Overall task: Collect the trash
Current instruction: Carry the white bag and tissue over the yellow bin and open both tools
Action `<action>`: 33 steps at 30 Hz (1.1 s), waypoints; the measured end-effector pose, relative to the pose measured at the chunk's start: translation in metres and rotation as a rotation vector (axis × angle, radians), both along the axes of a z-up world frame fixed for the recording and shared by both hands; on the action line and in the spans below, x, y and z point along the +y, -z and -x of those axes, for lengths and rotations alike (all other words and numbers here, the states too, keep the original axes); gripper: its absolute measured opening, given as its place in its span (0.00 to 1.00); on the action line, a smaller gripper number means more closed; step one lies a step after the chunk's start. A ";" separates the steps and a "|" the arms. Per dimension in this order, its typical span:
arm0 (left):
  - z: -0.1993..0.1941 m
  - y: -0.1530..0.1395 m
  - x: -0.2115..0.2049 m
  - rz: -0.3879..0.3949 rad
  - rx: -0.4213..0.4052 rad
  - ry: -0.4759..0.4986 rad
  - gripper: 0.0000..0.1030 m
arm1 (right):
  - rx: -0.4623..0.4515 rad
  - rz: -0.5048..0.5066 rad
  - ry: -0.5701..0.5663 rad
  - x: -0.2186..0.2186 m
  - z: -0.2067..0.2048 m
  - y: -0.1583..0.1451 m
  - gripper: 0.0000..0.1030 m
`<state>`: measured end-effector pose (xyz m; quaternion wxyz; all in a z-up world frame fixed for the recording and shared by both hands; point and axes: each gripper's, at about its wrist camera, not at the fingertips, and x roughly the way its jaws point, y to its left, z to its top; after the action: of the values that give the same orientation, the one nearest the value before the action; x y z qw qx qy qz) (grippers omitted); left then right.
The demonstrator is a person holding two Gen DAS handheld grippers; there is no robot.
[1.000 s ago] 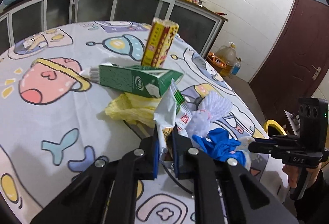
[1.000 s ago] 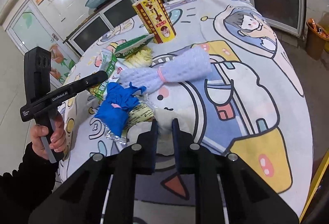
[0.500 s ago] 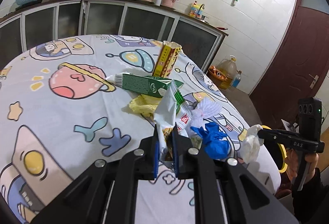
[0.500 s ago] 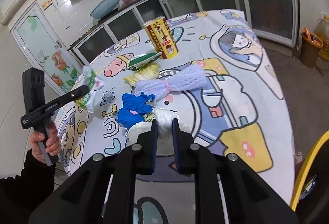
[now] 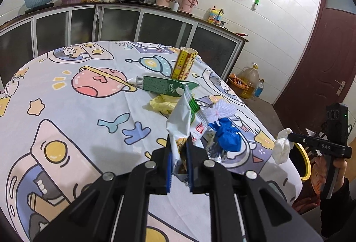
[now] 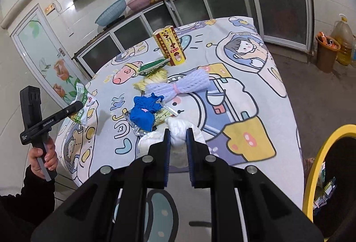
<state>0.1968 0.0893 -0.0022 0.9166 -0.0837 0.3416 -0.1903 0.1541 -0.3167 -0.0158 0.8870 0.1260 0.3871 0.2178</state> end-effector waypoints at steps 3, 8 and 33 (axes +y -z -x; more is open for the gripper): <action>0.004 -0.004 -0.010 -0.001 -0.007 0.018 0.09 | -0.004 -0.007 0.017 -0.009 0.008 -0.001 0.14; 0.006 -0.011 -0.039 -0.011 -0.017 0.080 0.09 | -0.020 -0.011 0.060 -0.032 0.021 -0.003 0.14; -0.013 -0.013 -0.296 -0.029 -0.020 0.571 0.09 | -0.019 0.014 0.532 -0.220 0.093 0.013 0.14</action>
<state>0.2093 -0.2067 0.0113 0.8303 0.0308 0.3448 -0.4367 0.0609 -0.5363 -0.0286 0.9176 0.2151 0.3335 -0.0244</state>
